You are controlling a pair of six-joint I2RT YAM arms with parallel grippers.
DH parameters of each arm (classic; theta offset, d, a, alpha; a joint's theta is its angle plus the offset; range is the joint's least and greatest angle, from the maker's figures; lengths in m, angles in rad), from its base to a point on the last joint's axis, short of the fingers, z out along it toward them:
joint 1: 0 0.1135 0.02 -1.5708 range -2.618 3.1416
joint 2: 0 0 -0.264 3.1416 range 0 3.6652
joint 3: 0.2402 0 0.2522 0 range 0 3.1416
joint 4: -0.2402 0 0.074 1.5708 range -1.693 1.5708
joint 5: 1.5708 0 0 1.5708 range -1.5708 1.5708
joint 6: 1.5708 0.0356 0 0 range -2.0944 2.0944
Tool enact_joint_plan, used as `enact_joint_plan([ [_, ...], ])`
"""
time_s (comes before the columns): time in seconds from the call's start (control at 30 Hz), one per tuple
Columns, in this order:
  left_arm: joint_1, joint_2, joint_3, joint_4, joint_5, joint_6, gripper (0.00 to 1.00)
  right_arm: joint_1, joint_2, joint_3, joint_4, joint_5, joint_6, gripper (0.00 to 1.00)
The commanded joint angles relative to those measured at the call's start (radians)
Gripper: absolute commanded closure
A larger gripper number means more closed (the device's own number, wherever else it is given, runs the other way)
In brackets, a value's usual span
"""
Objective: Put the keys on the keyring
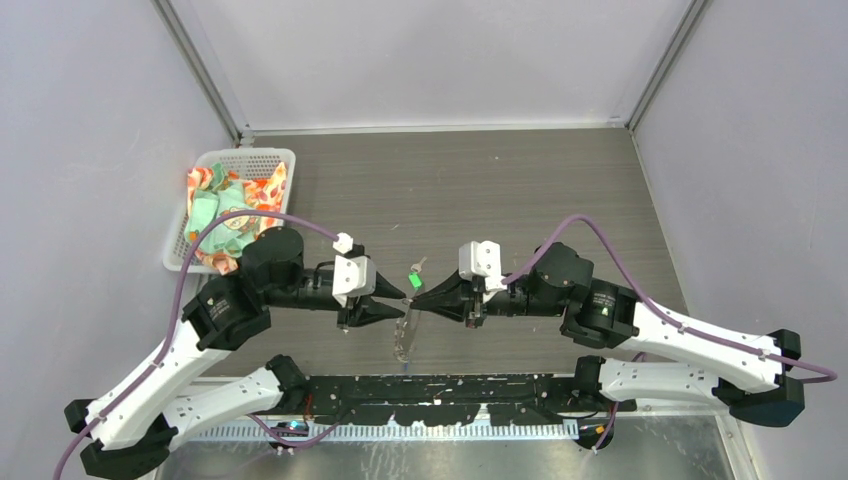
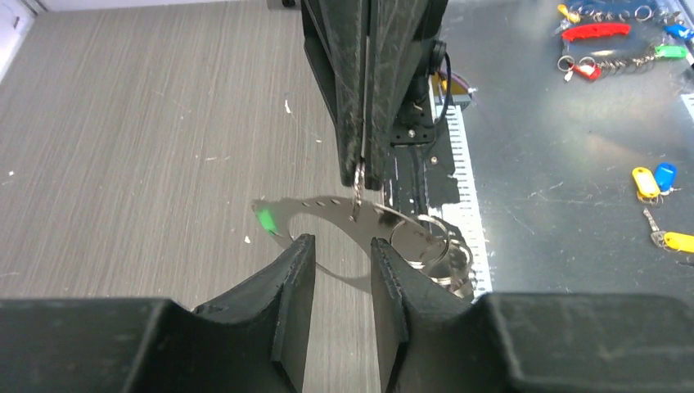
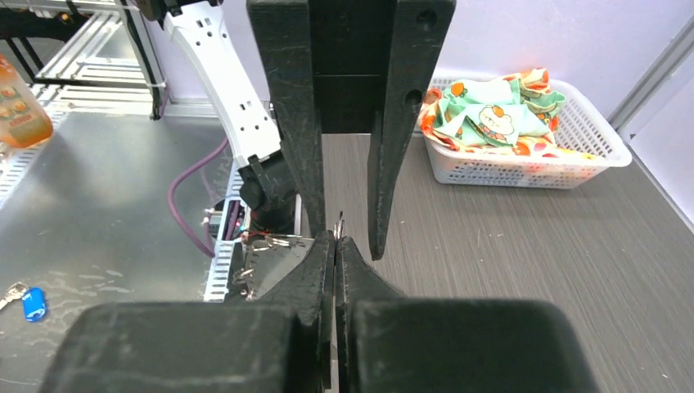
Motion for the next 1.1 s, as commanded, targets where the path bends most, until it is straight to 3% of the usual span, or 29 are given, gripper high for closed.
enact_joint_plan([
  [0.0, -0.003, -0.013, 0.003, 0.12, 0.03, -0.068, 0.69, 0.006, -0.023, -0.007, 0.139, -0.035, 0.045, 0.99],
  [0.57, -0.003, -0.002, 0.033, 0.103, 0.106, -0.086, 0.88, 0.005, 0.005, 0.01, 0.103, -0.062, 0.044, 0.99],
  [1.07, -0.003, -0.004, 0.029, 0.088, 0.123, -0.06, 0.83, 0.005, 0.051, 0.048, 0.045, -0.069, 0.037, 0.99],
])
